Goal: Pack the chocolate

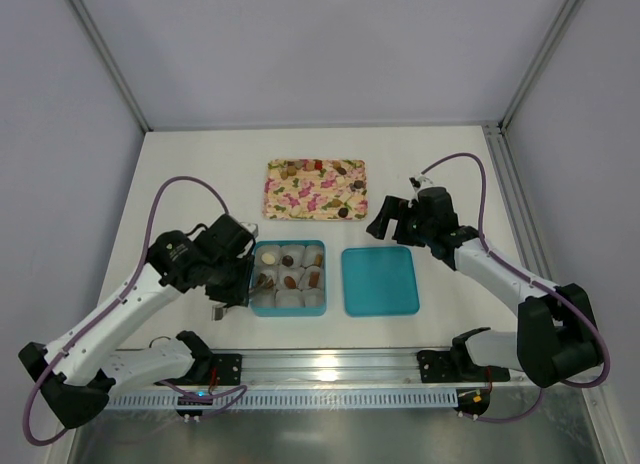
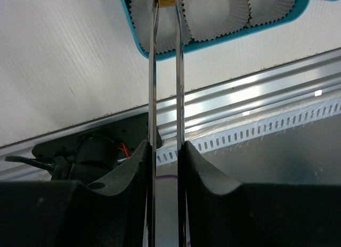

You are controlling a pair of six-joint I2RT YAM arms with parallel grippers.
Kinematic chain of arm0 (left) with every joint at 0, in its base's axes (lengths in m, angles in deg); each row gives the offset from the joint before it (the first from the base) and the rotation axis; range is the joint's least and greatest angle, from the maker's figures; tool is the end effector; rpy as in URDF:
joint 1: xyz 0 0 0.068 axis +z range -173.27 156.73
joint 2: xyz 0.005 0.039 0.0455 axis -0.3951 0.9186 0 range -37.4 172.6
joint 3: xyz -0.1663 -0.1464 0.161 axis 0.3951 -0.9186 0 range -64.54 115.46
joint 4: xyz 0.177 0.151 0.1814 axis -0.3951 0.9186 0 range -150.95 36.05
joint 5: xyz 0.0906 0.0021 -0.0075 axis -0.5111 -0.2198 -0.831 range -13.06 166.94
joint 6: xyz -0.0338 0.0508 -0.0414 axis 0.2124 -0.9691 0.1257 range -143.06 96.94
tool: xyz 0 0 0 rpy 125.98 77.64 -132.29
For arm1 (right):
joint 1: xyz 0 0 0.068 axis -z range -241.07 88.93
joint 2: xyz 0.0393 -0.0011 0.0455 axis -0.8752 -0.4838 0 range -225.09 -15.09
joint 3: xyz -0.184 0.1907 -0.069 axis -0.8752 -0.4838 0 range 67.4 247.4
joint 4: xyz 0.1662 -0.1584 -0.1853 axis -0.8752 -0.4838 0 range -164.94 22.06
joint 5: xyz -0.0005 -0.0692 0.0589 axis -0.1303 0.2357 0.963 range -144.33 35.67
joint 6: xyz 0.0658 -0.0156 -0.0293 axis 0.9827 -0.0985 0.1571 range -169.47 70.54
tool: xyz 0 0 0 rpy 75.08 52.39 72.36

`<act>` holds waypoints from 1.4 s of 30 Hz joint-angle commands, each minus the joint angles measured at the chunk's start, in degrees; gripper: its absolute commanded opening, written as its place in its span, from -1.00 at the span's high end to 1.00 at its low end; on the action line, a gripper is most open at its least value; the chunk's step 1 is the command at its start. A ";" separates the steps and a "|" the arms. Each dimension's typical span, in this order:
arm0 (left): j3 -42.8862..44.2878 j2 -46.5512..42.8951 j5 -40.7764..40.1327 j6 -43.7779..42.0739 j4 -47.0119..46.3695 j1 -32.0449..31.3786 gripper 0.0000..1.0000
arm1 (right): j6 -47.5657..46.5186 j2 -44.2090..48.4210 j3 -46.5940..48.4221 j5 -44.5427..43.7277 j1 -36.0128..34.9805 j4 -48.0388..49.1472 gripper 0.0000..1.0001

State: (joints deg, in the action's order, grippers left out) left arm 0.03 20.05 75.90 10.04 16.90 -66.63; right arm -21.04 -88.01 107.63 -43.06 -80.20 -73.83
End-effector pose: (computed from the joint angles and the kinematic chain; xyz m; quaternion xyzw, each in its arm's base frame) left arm 0.1411 -0.1317 0.3033 0.0866 0.9820 -0.0965 0.1370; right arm 0.2943 0.1148 0.1821 0.0302 0.8972 0.2550 0.3594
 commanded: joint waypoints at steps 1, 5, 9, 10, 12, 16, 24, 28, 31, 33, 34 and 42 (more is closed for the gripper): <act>-0.41 -1.38 -0.90 1.18 14.44 -0.50 0.46 | -0.12 -0.29 -0.15 0.42 -0.29 2.99 -0.99; -0.68 -1.29 -1.60 1.53 14.88 -0.59 0.46 | -0.04 -0.55 -0.32 0.60 -0.29 3.34 -0.99; -0.94 -1.11 -2.04 1.70 14.97 -0.77 0.46 | 0.05 -0.73 -0.59 0.77 -0.38 3.78 -0.99; -1.03 -1.03 -2.12 1.88 14.97 -0.85 0.46 | 0.14 -0.73 -0.59 0.77 -0.29 3.78 -0.99; -1.03 -1.03 -2.13 1.79 14.97 -0.94 0.46 | -0.04 -0.64 -0.68 0.77 -0.29 3.87 -1.00; -0.86 -0.76 -2.21 1.88 15.06 -1.03 0.43 | -0.04 -0.81 -0.76 0.77 -0.38 3.96 -0.99; -0.86 -0.59 -2.13 1.79 15.41 -1.38 0.37 | -0.04 -0.81 -0.94 0.86 -0.29 4.05 -0.99; -0.86 -0.76 -2.13 1.79 15.59 -1.47 0.36 | -0.04 -0.81 -0.94 0.86 -0.29 4.04 -0.99; -0.85 -0.76 -2.13 1.79 15.76 -1.56 0.35 | 0.05 -0.82 -0.94 0.86 -0.20 4.13 -0.99; -0.77 -0.76 -2.13 1.79 15.85 -1.65 0.35 | 0.05 -0.73 -0.94 0.86 -0.29 4.05 -0.99; -0.77 -0.85 -2.21 1.79 15.85 -1.65 0.35 | 0.05 -0.64 -0.94 0.86 -0.29 4.04 -1.00; -0.51 -1.02 -2.30 1.88 16.46 -1.65 0.30 | 0.05 -0.64 -1.03 0.86 -0.20 4.04 -1.00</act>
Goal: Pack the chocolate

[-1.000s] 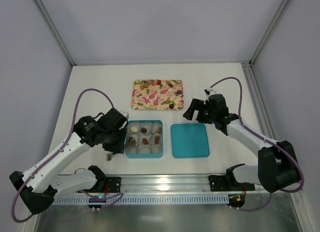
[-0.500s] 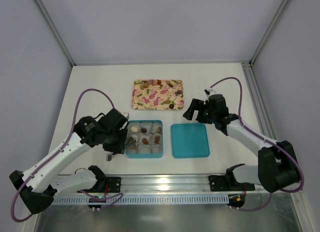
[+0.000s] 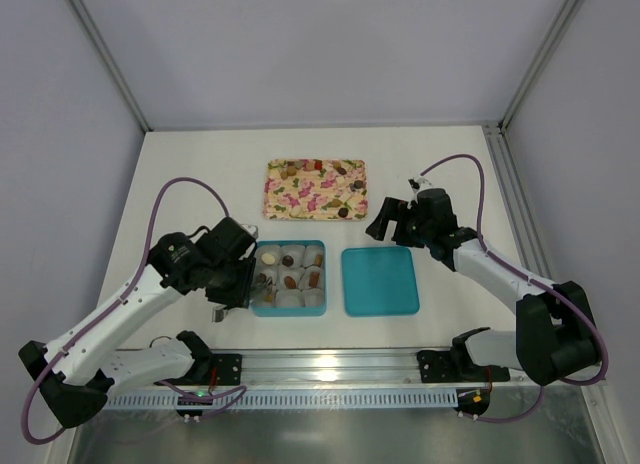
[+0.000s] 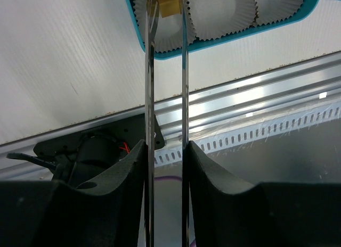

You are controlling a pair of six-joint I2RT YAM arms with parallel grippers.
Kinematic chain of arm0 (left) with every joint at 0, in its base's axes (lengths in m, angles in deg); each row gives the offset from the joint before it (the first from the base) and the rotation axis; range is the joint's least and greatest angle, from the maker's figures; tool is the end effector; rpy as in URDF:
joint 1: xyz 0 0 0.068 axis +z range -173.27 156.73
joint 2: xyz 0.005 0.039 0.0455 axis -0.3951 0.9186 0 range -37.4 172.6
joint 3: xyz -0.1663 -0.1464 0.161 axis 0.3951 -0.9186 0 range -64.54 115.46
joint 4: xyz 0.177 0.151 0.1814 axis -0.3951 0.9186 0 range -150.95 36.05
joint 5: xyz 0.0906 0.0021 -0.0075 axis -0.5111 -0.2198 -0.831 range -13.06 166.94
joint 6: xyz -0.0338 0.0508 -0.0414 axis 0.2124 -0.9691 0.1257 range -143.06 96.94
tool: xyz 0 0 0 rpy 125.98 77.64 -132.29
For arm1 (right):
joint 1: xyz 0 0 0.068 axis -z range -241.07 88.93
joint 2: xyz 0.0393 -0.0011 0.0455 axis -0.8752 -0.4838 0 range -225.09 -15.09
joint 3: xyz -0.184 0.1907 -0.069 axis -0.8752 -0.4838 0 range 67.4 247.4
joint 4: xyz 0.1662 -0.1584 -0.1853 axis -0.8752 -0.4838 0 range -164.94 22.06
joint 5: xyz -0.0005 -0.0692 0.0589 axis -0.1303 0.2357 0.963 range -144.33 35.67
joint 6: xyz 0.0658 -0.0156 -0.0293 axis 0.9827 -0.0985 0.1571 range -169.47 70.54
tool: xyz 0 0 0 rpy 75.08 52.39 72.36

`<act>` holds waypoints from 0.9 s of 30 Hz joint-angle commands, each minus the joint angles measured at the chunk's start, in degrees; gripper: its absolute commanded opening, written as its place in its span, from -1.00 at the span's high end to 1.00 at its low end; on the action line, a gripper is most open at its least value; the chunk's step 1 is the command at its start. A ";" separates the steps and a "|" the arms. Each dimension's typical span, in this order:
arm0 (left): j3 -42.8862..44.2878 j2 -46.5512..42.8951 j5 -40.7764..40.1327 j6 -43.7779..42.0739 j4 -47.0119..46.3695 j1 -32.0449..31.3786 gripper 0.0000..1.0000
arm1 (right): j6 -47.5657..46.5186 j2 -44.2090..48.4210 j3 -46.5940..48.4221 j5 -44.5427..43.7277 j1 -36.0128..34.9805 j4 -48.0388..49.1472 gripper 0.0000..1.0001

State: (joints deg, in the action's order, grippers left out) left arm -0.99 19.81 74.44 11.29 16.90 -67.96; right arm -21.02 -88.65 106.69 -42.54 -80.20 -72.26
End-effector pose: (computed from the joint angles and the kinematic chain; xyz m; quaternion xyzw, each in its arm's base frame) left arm 0.1381 -0.1329 0.2984 0.0854 0.9831 -0.0856 0.1376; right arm 0.2940 0.1153 0.1756 0.0284 0.8969 0.2587 0.3574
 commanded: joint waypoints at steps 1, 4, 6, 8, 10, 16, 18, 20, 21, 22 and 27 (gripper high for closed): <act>0.52 -0.78 -0.75 0.63 16.38 -0.31 0.29 | 0.03 0.00 -0.09 0.34 -0.29 2.47 -0.99; 0.79 -0.61 -0.75 0.63 16.55 -0.31 0.29 | 0.03 0.00 -0.09 0.34 -0.29 2.47 -1.00; 0.70 -0.61 -0.75 0.63 16.38 -0.31 0.30 | 0.03 0.00 -0.09 0.34 -0.29 2.47 -0.99; 0.79 -0.61 -0.84 0.63 16.55 -0.31 0.30 | 0.03 0.08 -0.09 0.25 -0.29 2.38 -0.99; 1.22 -0.70 -0.84 0.63 16.73 -0.40 0.30 | 0.03 0.00 0.00 0.25 -0.29 2.47 -0.99; 5.35 -0.26 -0.14 0.72 17.17 -0.31 0.29 | 0.03 0.00 0.35 0.25 -0.29 2.21 -0.99; 7.63 0.36 -0.05 0.72 17.17 -0.31 0.30 | -0.06 0.00 0.53 0.25 -0.29 2.12 -0.99; 9.39 1.32 -0.05 0.72 16.90 -0.31 0.31 | -0.15 0.00 0.79 0.34 -0.29 1.77 -0.99; 11.31 1.67 -0.13 0.63 16.47 -0.40 0.30 | -0.23 0.08 0.88 0.34 -0.29 1.59 -0.99; 12.55 2.29 -0.40 0.55 16.20 -0.31 0.31 | -0.49 0.08 1.23 0.25 -0.29 1.42 -1.00; 19.57 8.51 -4.17 -1.03 12.96 -0.31 0.31 | -1.11 0.35 2.63 0.16 -0.29 -0.08 -0.99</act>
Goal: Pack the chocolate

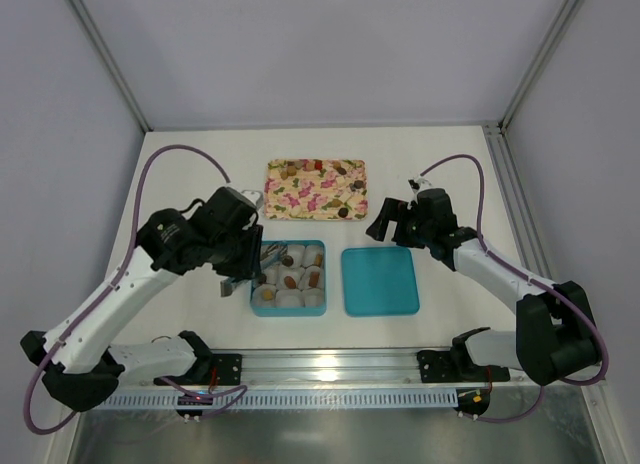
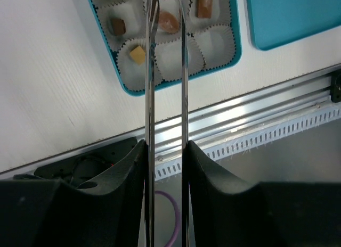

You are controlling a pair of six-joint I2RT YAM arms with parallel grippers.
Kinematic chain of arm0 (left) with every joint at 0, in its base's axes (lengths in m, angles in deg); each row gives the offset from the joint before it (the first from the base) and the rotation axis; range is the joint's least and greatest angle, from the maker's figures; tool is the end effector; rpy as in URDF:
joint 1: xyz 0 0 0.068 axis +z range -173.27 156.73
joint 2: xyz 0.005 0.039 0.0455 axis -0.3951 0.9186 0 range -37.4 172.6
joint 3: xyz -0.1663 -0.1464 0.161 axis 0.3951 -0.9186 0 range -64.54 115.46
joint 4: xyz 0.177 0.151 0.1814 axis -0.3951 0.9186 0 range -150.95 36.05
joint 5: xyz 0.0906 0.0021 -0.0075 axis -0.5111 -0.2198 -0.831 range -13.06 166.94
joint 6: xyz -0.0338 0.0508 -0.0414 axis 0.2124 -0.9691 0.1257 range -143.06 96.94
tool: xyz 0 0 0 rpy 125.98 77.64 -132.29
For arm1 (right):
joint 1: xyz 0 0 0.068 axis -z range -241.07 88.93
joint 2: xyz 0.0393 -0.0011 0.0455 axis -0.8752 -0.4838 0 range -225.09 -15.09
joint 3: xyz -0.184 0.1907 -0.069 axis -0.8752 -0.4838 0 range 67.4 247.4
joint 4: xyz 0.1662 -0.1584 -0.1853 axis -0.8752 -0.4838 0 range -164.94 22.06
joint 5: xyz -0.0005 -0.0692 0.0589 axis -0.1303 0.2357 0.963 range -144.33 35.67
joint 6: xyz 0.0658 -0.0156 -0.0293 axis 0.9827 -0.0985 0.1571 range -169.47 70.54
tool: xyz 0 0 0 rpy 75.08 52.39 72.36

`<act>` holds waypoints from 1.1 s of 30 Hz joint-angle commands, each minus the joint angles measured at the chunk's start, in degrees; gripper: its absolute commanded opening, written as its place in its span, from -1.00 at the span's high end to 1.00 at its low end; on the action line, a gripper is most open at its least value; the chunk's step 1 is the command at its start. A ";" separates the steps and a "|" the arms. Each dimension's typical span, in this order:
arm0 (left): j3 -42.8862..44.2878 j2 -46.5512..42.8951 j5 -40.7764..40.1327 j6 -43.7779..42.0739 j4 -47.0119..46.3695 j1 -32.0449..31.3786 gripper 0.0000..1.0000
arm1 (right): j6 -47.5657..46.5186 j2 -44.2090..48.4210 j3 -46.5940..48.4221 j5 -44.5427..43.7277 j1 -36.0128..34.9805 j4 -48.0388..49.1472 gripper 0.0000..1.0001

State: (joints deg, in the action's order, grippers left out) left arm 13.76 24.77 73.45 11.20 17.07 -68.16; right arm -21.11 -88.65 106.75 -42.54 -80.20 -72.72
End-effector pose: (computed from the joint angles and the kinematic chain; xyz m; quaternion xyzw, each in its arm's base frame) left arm 0.1535 -0.1476 0.3640 0.0825 0.9661 -0.1319 0.2059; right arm 0.2935 0.1152 0.1752 0.0281 0.8984 0.2573 0.3547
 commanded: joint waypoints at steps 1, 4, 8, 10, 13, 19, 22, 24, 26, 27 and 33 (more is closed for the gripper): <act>5.97 4.70 -3.63 -1.39 12.08 -0.12 0.32 | -1.11 0.43 2.83 0.16 -0.29 -0.23 -1.00; 10.72 10.41 -6.00 -3.66 9.36 0.06 0.31 | -1.38 1.13 3.36 0.42 -0.29 -1.02 -1.00; 17.91 18.06 -7.15 -7.09 5.40 1.20 0.31 | -1.82 2.28 3.80 0.51 -0.29 -2.25 -1.00; 20.47 22.72 -7.67 -8.59 3.55 2.42 0.31 | -2.08 2.89 3.89 0.51 -0.29 -3.13 -1.00; 25.14 28.24 -7.41 -10.00 1.27 4.09 0.31 | -2.52 3.95 4.06 0.86 -0.29 -4.36 -0.99; 32.52 37.04 -6.28 -12.64 -1.90 6.91 0.32 | -4.36 5.97 5.21 0.07 -0.29 -7.53 -0.99; 34.72 39.42 -6.18 -13.52 -2.87 8.41 0.31 | -4.63 6.85 5.38 -0.28 -0.20 -8.49 -1.00; 35.60 41.09 -5.57 -13.78 -4.18 9.46 0.32 | -4.72 7.11 5.38 -0.37 -0.29 -8.67 -1.00; 36.65 42.67 -4.43 -13.87 -5.07 9.90 0.32 | -4.63 7.29 5.38 -0.28 -0.29 -8.76 -0.99; 37.18 43.46 -4.25 -14.04 -5.68 10.34 0.32 | -4.63 7.29 5.38 -0.19 -0.29 -8.85 -1.00; 43.07 49.87 -4.94 -14.49 -6.48 10.96 0.31 | -4.80 7.99 5.30 -0.45 -0.20 -9.55 -0.99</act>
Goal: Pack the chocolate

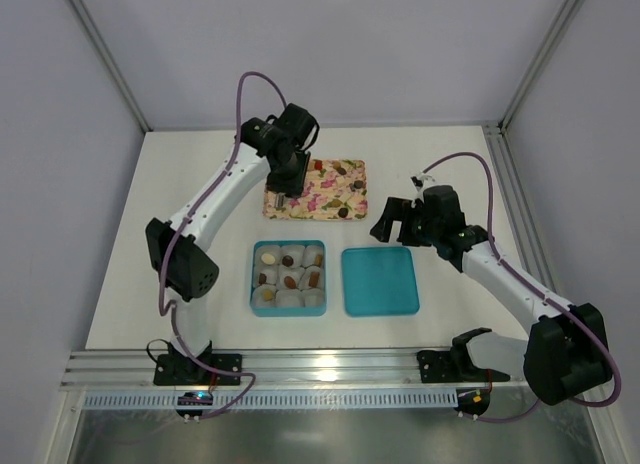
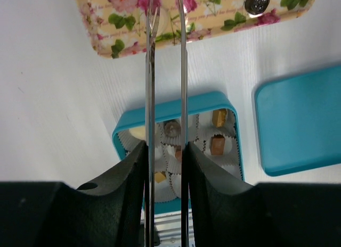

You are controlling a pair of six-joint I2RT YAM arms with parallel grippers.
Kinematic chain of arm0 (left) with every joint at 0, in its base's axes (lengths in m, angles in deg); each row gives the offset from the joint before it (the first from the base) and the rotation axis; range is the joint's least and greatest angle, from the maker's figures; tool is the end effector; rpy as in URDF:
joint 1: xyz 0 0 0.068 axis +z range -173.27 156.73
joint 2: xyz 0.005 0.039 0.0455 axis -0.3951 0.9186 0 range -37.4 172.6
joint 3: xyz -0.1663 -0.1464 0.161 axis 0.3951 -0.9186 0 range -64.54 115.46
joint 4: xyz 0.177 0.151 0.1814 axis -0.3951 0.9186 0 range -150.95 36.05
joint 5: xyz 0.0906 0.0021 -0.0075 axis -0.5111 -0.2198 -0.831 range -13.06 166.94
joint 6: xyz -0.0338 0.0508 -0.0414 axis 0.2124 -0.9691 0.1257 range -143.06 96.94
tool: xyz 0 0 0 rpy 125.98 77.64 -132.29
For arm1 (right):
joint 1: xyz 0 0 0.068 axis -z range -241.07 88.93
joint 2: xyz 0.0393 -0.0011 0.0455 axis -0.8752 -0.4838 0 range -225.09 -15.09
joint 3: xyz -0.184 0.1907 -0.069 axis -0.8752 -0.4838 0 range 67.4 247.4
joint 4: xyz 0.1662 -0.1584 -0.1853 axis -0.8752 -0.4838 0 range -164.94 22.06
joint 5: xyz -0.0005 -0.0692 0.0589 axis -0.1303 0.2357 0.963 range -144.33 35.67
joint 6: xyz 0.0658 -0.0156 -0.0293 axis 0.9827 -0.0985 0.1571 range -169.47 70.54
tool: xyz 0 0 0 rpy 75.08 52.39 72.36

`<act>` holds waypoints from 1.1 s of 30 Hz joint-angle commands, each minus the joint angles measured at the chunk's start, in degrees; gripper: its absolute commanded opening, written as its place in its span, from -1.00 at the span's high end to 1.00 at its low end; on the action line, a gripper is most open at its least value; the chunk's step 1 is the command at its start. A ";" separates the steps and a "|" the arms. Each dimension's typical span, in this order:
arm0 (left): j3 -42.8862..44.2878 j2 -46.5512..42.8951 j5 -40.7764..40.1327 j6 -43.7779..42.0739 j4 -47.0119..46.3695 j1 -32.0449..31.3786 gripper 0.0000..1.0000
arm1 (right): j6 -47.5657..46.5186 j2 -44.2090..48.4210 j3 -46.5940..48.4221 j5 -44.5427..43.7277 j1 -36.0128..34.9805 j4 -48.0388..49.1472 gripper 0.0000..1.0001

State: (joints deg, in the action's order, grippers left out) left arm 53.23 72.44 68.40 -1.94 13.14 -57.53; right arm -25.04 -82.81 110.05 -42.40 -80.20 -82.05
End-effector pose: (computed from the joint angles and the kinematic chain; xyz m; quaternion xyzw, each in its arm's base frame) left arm 0.3639 -0.2368 0.3376 0.0964 0.9711 -0.0312 0.2163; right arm 0.2822 0.1114 0.2095 -0.0031 0.8995 0.2455 0.3615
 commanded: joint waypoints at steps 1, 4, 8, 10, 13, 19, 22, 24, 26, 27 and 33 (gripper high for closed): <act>5.25 3.18 -0.25 -1.26 -2.63 0.77 0.31 | -1.04 2.33 1.99 -0.67 -0.20 -0.39 -0.99; 7.63 5.82 -2.18 -1.09 -3.15 1.91 0.31 | -1.13 2.86 1.91 -1.11 -0.29 -0.83 -0.99; 9.40 8.37 -2.36 -1.09 -5.08 3.93 0.32 | -1.22 3.12 1.64 -0.94 -0.20 -0.92 -0.99; 9.75 9.68 -2.01 -1.17 -5.88 4.64 0.32 | -1.22 3.12 1.56 -0.94 -0.20 -0.92 -0.99; 9.75 10.65 -2.89 -1.96 -7.63 5.43 0.32 | -1.22 3.30 1.47 -0.94 -0.20 -1.01 -0.99; 9.23 12.24 -5.00 -1.88 -9.75 6.57 0.31 | -1.14 3.12 1.38 -0.94 -0.20 -0.92 -1.00; 8.88 12.85 -5.00 -1.88 -10.89 7.10 0.32 | -1.14 2.86 1.20 -0.94 -0.20 -0.74 -1.00; 8.87 13.20 -5.09 -1.96 -11.15 7.28 0.32 | -1.22 2.86 1.12 -0.94 -0.29 -0.66 -0.99; 8.87 13.47 -4.91 -1.96 -11.33 7.45 0.32 | -1.22 2.77 1.12 -0.94 -0.20 -0.57 -0.99; 8.79 13.64 -5.09 -1.96 -11.33 7.63 0.32 | -1.22 2.69 1.03 -0.94 -0.20 -0.57 -0.99; 8.00 13.47 -3.77 -2.49 -13.26 8.16 0.32 | -1.22 2.25 0.94 -0.85 -0.20 -0.13 -0.99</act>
State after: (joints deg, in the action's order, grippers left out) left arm 60.69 86.30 64.56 -3.03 3.43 -49.88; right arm -25.43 -80.97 110.05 -42.75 -80.20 -83.47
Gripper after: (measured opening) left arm 0.346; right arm 0.996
